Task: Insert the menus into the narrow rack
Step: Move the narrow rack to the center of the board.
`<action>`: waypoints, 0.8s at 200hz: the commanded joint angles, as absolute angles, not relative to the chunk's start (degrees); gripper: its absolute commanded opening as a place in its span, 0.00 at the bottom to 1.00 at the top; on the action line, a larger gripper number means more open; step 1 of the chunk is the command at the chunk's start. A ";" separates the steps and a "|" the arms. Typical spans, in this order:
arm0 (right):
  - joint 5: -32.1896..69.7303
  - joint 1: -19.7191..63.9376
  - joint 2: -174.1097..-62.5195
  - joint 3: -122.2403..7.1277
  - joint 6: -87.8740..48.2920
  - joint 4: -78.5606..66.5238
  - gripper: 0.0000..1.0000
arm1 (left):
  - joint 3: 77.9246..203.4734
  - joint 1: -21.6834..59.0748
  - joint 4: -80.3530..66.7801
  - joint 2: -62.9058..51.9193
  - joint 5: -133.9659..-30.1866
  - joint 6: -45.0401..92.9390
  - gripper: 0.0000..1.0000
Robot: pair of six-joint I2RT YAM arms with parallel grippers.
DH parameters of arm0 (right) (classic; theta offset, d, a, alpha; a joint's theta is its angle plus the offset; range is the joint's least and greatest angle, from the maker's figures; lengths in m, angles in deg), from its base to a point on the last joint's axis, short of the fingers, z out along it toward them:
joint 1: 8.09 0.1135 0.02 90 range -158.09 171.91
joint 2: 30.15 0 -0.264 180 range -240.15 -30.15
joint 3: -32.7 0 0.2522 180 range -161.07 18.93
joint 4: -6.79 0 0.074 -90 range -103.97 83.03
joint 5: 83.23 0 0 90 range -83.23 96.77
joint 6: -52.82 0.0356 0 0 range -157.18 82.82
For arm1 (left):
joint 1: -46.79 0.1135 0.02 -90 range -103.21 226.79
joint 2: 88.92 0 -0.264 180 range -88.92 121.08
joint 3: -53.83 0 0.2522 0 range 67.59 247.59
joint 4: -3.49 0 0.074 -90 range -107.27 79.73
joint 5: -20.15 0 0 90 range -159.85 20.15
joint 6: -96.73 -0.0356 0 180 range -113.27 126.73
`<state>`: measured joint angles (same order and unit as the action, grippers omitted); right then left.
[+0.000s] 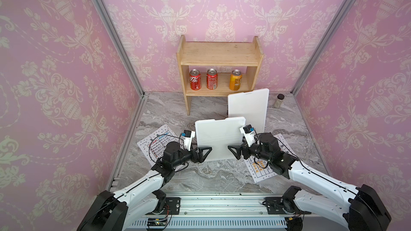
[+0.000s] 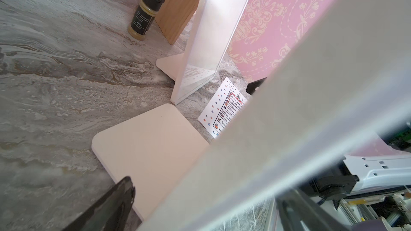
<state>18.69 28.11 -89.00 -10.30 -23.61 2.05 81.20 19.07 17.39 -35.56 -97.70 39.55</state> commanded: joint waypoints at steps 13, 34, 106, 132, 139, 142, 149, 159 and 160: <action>16.11 28.73 -86.77 -10.02 -22.28 -2.13 1.00 | 83.05 18.67 2.31 -45.22 -89.22 35.38 0.99; 13.53 28.68 -85.84 -11.62 -21.84 -5.84 1.00 | 87.70 18.67 -7.70 -52.26 -80.79 32.41 0.99; -1.55 28.71 -82.44 -17.89 -17.31 -22.89 1.00 | 98.53 19.02 -28.62 -55.43 -45.48 44.31 0.99; -4.63 28.73 -82.25 -19.97 -16.13 -30.53 1.00 | 105.25 21.56 -40.91 -48.79 -42.69 51.63 0.99; -6.84 28.73 -82.27 -20.22 -15.05 -32.29 1.00 | 106.10 22.89 -41.33 -46.83 -46.73 51.29 0.99; -7.77 28.73 -82.17 -20.26 -14.46 -32.78 1.00 | 106.62 23.29 -41.54 -45.78 -48.53 51.11 0.99; -9.71 28.67 -81.95 -20.35 -13.11 -34.26 1.00 | 108.26 24.16 -42.89 -43.20 -52.28 51.03 0.99; -10.29 28.51 -81.43 -20.02 -11.60 -34.55 1.00 | 112.35 24.42 -46.16 -39.04 -56.82 49.52 0.99; -10.28 28.45 -81.37 -19.96 -11.42 -34.51 1.00 | 112.74 24.45 -46.50 -38.53 -57.27 49.26 0.99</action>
